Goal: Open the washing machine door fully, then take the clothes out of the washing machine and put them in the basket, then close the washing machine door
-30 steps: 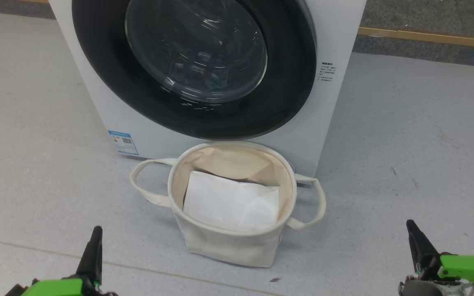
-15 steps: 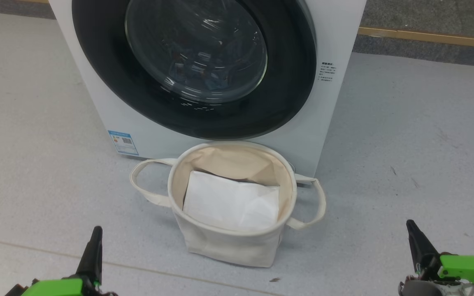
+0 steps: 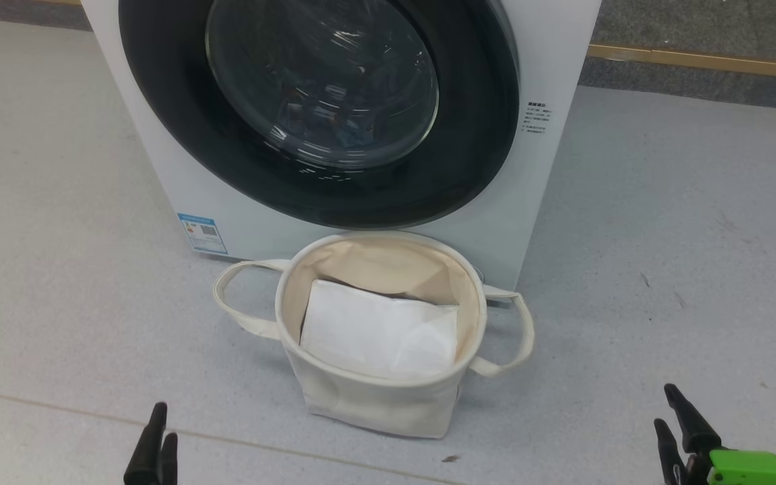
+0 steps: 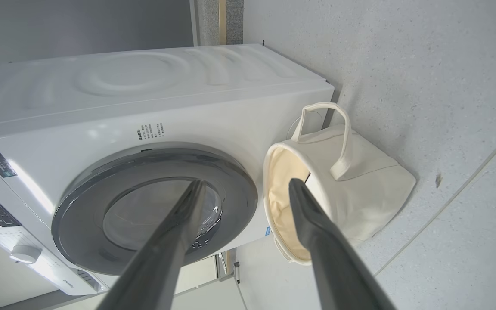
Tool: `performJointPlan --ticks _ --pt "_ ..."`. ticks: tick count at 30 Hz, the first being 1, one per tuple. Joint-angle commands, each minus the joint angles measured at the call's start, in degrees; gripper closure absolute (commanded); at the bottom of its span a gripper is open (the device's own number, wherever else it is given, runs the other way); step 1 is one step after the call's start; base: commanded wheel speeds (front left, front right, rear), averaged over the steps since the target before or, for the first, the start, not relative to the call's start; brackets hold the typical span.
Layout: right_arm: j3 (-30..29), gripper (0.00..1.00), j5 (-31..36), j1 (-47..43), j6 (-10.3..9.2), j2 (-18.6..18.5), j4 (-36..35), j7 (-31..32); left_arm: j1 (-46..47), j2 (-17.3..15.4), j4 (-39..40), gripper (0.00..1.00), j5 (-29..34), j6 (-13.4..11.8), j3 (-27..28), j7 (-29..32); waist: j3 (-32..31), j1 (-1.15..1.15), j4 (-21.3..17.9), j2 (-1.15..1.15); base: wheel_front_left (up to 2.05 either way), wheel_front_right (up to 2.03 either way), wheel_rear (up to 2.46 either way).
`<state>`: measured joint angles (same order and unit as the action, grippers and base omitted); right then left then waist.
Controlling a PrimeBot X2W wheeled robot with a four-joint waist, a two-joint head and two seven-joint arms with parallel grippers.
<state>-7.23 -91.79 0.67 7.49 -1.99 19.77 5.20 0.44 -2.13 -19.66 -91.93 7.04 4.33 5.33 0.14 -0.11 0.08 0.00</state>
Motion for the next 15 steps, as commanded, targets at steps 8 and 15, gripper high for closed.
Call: performJointPlan --ticks 8,15 --pt "0.42 0.0 1.76 2.63 0.0 -0.26 -3.46 -1.8 2.3 -0.32 3.41 0.0 1.71 0.07 0.66 -1.97 0.21 0.11 0.17 0.0 0.0 0.0 0.0" --pt "0.6 0.0 4.67 3.45 0.0 -0.31 -4.42 -3.15 2.56 -0.35 4.97 0.0 4.26 0.1 1.68 -3.31 0.34 0.11 0.32 0.0 0.0 0.0 0.0"
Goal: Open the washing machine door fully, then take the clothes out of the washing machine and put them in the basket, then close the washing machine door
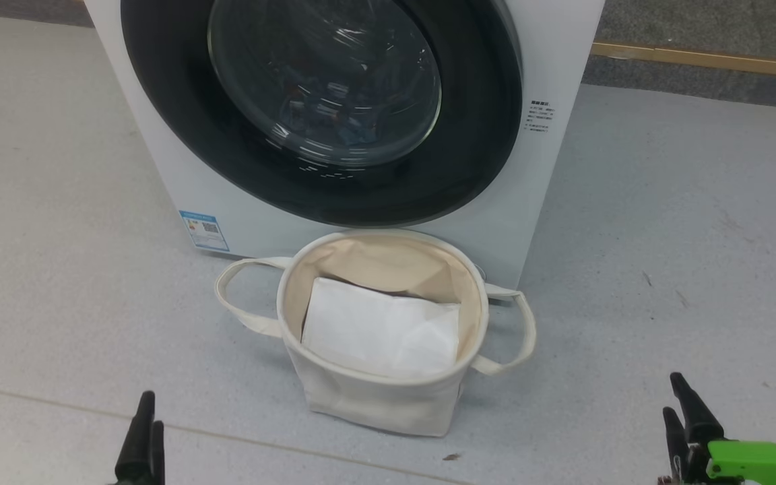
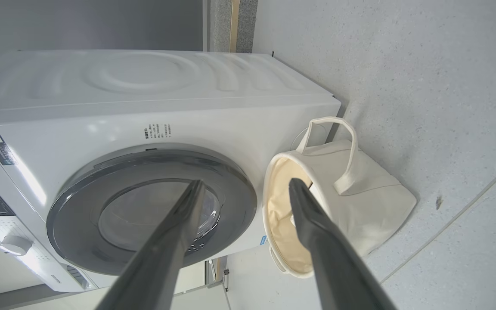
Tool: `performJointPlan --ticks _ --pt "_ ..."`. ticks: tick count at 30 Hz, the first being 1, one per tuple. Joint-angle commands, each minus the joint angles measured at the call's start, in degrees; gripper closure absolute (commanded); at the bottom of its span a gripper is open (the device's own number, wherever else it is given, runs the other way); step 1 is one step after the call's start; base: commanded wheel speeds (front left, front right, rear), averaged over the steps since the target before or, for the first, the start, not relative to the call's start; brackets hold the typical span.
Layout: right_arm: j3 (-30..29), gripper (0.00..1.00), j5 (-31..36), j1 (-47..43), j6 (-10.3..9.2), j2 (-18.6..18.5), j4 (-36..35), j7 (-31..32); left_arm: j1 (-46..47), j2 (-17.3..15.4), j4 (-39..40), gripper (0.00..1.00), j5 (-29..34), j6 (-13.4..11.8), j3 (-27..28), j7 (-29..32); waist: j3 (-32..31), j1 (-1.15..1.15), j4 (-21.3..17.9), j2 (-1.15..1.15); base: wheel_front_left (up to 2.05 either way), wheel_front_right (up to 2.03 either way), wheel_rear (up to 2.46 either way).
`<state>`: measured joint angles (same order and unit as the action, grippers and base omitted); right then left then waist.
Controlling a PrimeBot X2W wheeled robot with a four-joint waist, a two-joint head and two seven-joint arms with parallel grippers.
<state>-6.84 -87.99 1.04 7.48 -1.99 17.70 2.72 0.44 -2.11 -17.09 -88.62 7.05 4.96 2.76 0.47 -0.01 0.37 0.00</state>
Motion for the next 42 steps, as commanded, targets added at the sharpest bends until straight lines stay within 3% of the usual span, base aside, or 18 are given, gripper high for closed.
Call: performJointPlan --ticks 1,19,42 --pt "0.24 0.0 1.25 3.2 0.01 -0.31 -2.5 -0.83 2.6 -0.37 2.66 0.0 1.38 0.09 1.19 -0.9 0.02 0.01 0.05 0.0 0.0 0.0 0.0" --pt "1.05 0.0 12.48 6.06 0.01 -0.41 -6.28 -3.69 3.94 -0.44 9.36 0.0 13.51 -0.32 2.85 -3.75 -0.21 0.01 0.33 0.0 0.0 0.0 0.0" --pt "7.39 0.0 36.49 10.34 0.01 -0.99 -10.23 -7.54 5.12 -1.66 20.55 0.0 45.93 -0.54 -4.15 -7.6 -0.69 0.01 0.76 0.0 0.0 0.0 0.0"
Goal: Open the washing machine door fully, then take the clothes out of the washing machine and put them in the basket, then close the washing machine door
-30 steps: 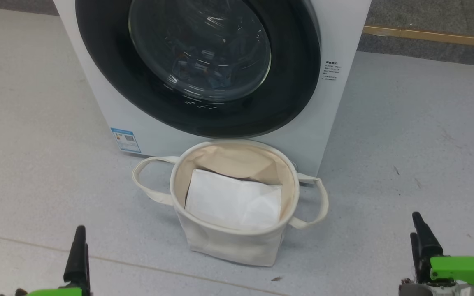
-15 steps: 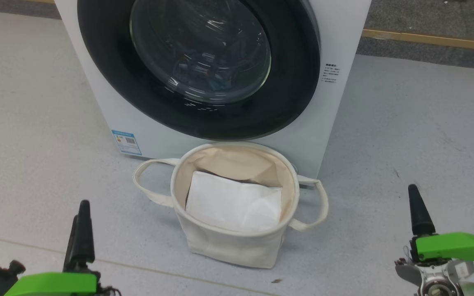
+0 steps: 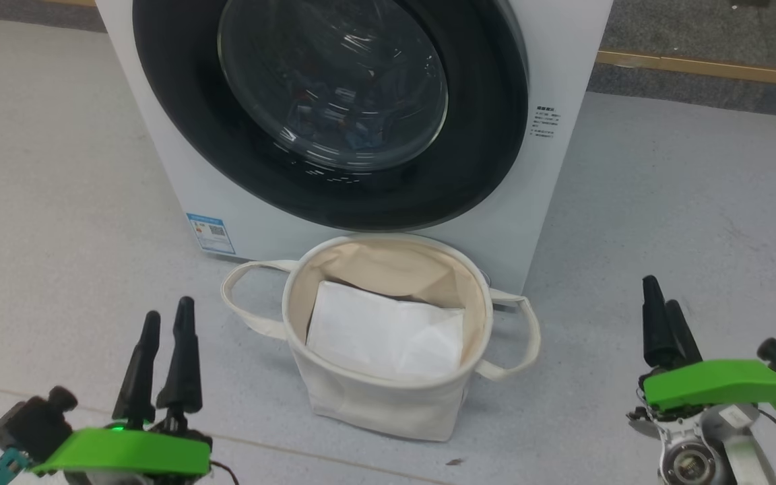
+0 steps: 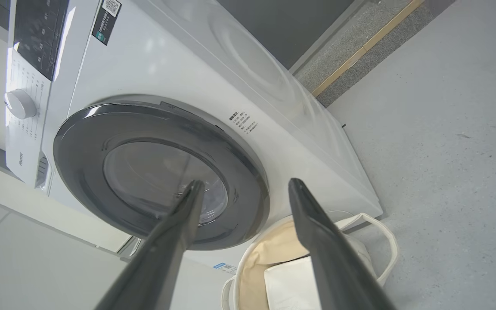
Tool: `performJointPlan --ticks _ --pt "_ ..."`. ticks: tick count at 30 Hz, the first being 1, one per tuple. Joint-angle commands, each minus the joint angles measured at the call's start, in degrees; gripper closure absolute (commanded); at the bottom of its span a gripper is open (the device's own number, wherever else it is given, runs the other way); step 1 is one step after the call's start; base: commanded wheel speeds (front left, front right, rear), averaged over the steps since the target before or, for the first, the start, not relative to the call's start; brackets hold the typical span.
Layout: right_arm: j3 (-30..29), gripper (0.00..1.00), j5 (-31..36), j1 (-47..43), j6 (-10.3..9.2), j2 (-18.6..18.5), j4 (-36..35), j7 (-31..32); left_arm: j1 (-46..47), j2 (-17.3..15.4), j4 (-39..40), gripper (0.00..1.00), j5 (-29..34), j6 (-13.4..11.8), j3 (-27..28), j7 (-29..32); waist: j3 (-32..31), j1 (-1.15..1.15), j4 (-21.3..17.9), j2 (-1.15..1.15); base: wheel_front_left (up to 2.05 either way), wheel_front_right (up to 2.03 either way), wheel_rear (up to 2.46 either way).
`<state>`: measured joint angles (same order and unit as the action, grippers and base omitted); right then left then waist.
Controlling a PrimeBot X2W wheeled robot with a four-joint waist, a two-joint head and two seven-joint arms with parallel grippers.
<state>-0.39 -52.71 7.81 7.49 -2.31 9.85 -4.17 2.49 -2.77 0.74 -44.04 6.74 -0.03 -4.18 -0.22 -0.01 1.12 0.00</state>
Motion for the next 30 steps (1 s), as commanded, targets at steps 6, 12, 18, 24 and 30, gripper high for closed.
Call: performJointPlan --ticks 6,12,18,24,30 --pt "2.51 0.0 7.1 4.56 0.0 -0.91 -1.3 -1.66 3.31 -3.9 4.06 0.0 8.98 -2.22 -2.94 -1.66 0.12 0.0 0.16 0.0 0.0 0.0 0.0" --pt "3.64 0.0 12.49 5.43 0.0 -0.86 -0.19 -2.49 3.78 -6.39 3.85 0.0 14.14 -4.75 -6.91 -2.5 0.23 0.0 0.24 0.0 0.0 0.0 0.0" --pt "4.72 0.0 17.91 6.01 0.0 -0.64 0.43 -3.5 4.5 -8.87 2.58 0.0 18.53 -7.51 -11.33 -3.5 0.22 0.0 0.14 0.0 0.0 0.0 0.0" --pt "5.37 0.0 22.9 6.17 0.0 -0.48 1.88 -4.51 5.24 -10.66 1.42 0.0 21.97 -9.82 -15.05 -4.51 0.17 0.0 0.01 0.0 0.0 0.0 0.0" --pt "5.74 0.0 27.98 6.4 0.0 -0.42 3.12 -5.52 6.01 -12.08 1.12 0.0 25.21 -11.9 -18.29 -5.51 0.3 0.0 -0.05 0.0 0.0 0.0 0.0"
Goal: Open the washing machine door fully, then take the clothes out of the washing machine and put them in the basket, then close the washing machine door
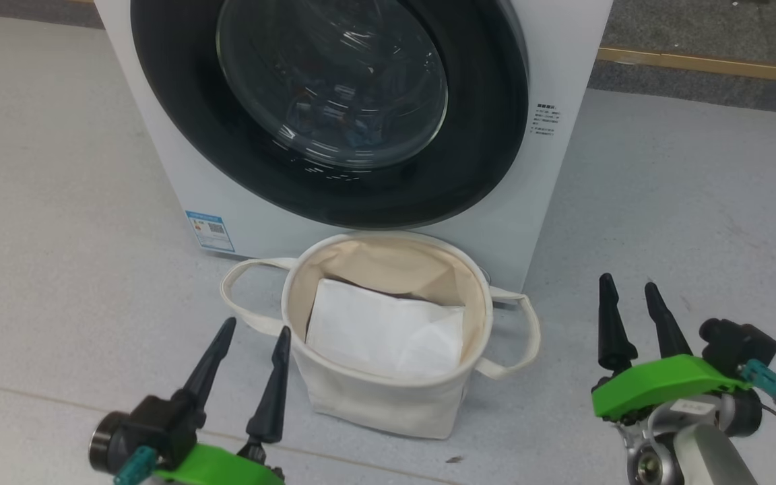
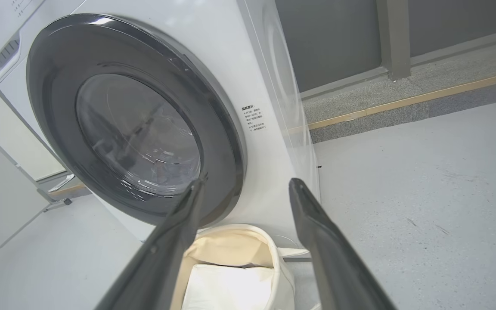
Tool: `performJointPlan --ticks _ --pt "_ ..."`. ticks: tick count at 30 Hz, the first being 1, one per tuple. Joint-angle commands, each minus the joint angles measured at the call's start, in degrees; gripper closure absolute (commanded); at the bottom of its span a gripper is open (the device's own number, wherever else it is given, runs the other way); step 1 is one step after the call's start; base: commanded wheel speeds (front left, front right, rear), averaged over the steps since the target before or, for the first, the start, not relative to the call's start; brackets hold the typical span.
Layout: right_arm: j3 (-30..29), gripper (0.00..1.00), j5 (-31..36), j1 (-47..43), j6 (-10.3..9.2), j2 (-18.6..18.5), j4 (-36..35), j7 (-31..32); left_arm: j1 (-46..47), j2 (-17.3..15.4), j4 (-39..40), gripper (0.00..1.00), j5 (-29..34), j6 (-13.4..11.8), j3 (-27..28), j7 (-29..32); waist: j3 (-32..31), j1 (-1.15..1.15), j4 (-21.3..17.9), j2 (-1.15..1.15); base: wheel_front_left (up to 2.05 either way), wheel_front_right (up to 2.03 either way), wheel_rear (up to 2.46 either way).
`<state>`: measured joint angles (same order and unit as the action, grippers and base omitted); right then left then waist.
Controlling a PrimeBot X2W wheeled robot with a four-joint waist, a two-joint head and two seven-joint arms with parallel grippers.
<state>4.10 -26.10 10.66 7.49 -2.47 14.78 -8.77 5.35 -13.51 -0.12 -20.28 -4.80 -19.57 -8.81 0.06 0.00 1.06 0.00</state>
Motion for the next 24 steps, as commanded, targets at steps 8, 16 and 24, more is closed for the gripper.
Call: performJointPlan --ticks 8,16,24 --pt "2.72 0.0 6.05 3.7 0.0 -0.29 -1.25 -2.26 3.95 -2.71 1.02 0.0 5.39 -2.88 -1.89 -2.23 0.07 0.0 0.05 0.0 0.0 0.0 0.0" --pt "4.33 0.0 9.39 4.22 0.0 -0.33 -1.62 -3.76 4.6 -3.5 0.76 0.0 9.46 -4.08 -4.72 -3.73 0.08 0.0 0.05 0.0 0.0 0.0 0.0" --pt "5.07 0.0 8.4 4.65 0.0 -0.37 0.18 -4.94 4.04 -2.36 -0.11 0.0 9.77 -4.47 -4.19 -4.9 0.0 0.0 0.14 0.0 0.0 0.0 0.0"
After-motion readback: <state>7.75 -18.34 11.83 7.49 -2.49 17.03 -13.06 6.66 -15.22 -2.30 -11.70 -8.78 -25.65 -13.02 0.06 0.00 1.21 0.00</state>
